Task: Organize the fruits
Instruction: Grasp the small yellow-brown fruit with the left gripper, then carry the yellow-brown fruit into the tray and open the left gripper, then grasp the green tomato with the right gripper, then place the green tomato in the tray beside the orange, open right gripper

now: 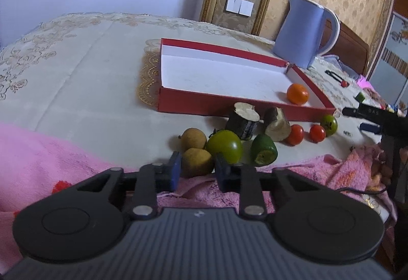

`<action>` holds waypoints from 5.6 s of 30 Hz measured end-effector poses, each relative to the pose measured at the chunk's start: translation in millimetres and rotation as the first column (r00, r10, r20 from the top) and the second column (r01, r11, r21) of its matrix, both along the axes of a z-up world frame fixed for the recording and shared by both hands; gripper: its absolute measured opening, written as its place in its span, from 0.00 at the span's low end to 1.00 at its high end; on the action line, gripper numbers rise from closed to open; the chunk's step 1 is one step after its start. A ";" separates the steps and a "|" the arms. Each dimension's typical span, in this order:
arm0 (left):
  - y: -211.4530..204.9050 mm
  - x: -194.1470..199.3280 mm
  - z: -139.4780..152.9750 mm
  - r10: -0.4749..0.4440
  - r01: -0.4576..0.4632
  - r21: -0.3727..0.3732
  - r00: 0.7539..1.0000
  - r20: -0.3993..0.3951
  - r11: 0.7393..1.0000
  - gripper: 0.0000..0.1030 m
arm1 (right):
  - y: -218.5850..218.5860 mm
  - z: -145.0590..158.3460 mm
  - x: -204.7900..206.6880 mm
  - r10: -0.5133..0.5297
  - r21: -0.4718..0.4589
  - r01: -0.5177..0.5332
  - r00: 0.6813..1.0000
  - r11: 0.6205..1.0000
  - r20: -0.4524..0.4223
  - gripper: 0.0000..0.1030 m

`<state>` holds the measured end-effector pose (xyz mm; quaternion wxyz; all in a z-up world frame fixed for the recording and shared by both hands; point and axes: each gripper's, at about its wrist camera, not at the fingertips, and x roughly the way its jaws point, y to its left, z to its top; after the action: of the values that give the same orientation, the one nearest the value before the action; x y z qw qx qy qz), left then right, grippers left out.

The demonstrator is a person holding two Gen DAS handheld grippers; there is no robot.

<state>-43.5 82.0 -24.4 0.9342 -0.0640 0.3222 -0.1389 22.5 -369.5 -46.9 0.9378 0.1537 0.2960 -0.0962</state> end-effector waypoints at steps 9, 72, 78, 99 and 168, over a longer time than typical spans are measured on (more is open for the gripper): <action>-7.6 -1.1 18.4 -0.002 0.000 0.030 0.996 0.085 1.000 0.24 | -0.3 -0.5 0.5 0.000 0.001 0.000 1.000 1.000 0.000 0.89; 18.8 59.7 -6.6 0.239 -0.234 -0.048 0.955 0.178 0.971 0.93 | 2.1 -2.4 1.2 0.011 -0.002 -0.011 1.000 1.000 -0.002 0.92; 24.6 55.3 -7.6 0.248 -0.235 -0.090 0.950 0.188 0.968 1.00 | 20.5 10.0 -23.4 0.136 -0.069 -0.130 0.987 0.989 0.081 0.92; 47.9 63.6 -14.1 0.313 -0.290 -0.248 0.948 0.058 0.924 1.00 | 103.8 2.2 -17.3 0.398 -0.134 -0.400 0.916 0.907 -0.042 0.38; 49.4 63.6 -16.1 0.314 -0.289 -0.263 0.948 0.057 0.921 1.00 | 33.0 -3.1 23.1 -0.018 -0.193 -0.001 0.995 0.981 -0.100 0.74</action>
<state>20.1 131.3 -40.6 0.9435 -0.2236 0.2420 -0.0360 45.6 -336.5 -49.9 0.9316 0.0583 0.3320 -0.1362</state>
